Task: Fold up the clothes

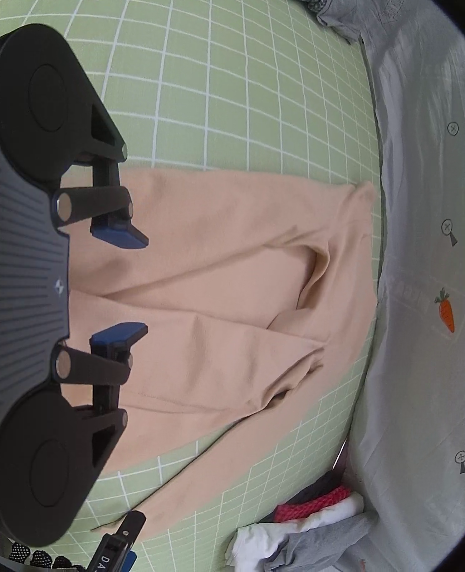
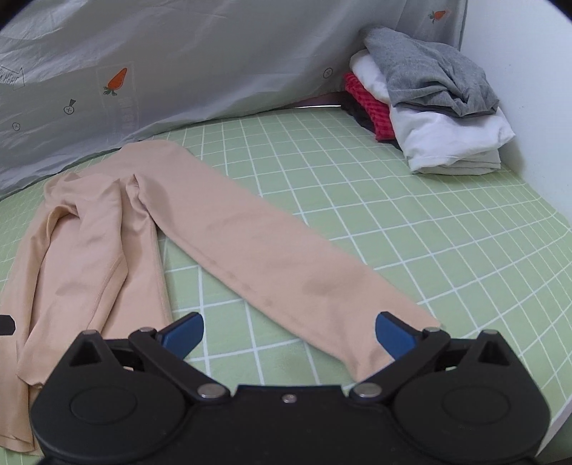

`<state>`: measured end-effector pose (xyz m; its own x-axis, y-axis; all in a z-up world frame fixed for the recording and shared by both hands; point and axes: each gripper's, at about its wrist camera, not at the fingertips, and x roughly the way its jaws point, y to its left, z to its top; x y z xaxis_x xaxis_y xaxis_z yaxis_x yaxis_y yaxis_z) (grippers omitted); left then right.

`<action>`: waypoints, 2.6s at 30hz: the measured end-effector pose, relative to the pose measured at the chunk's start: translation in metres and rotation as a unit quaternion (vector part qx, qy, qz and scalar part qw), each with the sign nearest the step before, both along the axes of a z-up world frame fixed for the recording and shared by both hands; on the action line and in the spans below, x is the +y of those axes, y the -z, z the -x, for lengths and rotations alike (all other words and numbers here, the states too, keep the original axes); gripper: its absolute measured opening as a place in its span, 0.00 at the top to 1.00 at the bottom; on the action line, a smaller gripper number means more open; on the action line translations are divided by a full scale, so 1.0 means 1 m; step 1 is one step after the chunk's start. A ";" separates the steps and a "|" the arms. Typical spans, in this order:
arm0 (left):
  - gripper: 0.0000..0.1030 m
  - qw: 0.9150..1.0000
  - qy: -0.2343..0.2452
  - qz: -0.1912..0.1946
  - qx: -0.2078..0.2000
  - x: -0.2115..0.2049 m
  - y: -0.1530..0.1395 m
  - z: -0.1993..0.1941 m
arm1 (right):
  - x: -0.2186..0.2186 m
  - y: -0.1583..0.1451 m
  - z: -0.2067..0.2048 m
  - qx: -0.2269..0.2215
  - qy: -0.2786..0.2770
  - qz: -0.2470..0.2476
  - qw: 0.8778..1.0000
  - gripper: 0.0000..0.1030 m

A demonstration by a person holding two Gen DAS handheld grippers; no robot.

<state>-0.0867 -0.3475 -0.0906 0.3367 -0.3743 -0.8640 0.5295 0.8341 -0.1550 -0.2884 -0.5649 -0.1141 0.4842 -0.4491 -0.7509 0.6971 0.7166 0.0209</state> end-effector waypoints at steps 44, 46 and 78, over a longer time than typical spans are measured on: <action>0.97 0.951 -0.257 0.149 0.088 0.164 -0.001 0.004 | 0.059 0.013 -0.009 0.016 -0.071 -0.036 0.997 0.00; 0.96 0.951 -0.262 0.130 0.103 0.172 0.008 -0.001 | 0.068 0.013 -0.015 0.019 -0.075 -0.035 0.996 0.00; 0.70 0.998 -0.011 0.066 0.006 0.026 -0.018 -0.168 | 0.022 0.011 -0.202 -0.140 0.020 -0.288 0.947 0.41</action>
<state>0.0809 -0.3213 -0.0730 0.3349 -0.4773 -0.8125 0.5092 0.8172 -0.2701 -0.0864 -0.5430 -0.1251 0.6911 -0.0269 -0.7222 0.6336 0.5032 0.5876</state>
